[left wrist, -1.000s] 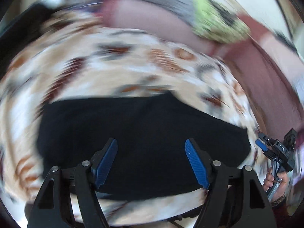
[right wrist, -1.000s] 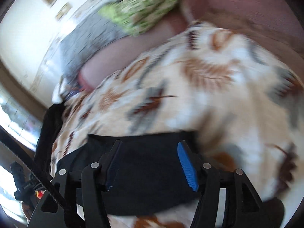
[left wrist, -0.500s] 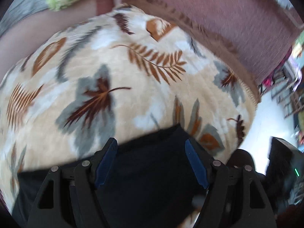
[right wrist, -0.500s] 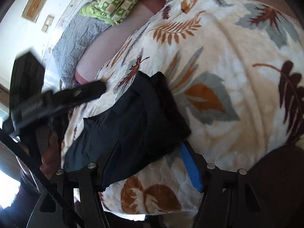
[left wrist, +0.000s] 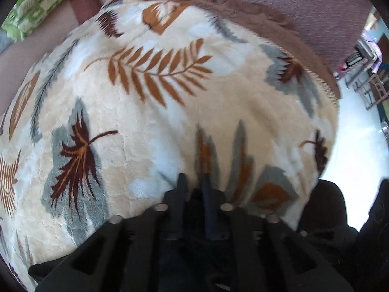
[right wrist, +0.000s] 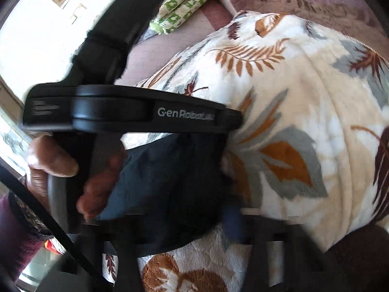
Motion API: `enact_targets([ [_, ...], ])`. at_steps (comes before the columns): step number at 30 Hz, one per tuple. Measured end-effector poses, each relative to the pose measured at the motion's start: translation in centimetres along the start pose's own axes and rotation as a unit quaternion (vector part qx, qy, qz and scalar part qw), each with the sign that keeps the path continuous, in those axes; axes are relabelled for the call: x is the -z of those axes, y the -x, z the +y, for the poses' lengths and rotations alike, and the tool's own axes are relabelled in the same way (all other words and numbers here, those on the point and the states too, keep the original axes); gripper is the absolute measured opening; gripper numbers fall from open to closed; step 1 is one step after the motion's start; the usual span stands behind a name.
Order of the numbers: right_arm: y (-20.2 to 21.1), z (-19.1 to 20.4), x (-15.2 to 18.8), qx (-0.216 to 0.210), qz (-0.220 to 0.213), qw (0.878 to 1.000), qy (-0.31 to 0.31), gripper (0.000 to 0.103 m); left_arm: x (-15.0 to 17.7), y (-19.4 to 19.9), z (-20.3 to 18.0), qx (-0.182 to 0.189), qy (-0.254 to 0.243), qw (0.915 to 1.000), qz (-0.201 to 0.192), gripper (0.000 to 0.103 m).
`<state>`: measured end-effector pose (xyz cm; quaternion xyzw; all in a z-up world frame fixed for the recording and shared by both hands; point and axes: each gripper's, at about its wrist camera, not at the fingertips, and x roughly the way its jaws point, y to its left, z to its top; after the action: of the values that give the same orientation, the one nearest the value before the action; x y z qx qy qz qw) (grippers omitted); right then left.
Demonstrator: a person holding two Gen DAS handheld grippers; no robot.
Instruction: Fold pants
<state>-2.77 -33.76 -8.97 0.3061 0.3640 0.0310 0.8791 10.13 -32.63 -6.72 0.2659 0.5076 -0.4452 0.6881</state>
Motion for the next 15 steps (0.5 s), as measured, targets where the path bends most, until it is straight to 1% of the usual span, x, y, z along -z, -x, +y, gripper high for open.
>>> enact_targets([
  [2, 0.3, 0.3, -0.5, -0.01, -0.003, 1.0, -0.002, 0.026, 0.4, 1.2, 0.2, 0.005, 0.008, 0.9999, -0.014, 0.009],
  [4, 0.8, 1.2, -0.9, -0.016, -0.006, 1.0, 0.01, 0.026, 0.9, 2.6, 1.0, 0.02, 0.031, 0.9989, -0.03, 0.009],
  [6, 1.2, 2.5, -1.2, -0.022, -0.009, 0.999, 0.028, 0.026, 1.6, 4.3, 2.1, 0.03, 0.055, 0.9968, -0.05, 0.009],
  [9, 1.3, 4.7, -1.5, -0.039, -0.004, 0.998, 0.051, 0.026, 3.3, 6.8, 4.0, 0.036, 0.091, 0.9921, -0.078, 0.009],
  [12, 0.8, 7.4, -1.6, -0.063, 0.008, 0.995, 0.078, 0.026, 5.7, 9.1, 7.1, 0.041, 0.141, 0.9834, -0.106, 0.009],
  [15, -0.3, 10.9, -1.3, -0.086, 0.029, 0.99, 0.112, 0.026, 9.5, 11.1, 10.5, 0.044, 0.197, 0.9712, -0.127, 0.009],
])
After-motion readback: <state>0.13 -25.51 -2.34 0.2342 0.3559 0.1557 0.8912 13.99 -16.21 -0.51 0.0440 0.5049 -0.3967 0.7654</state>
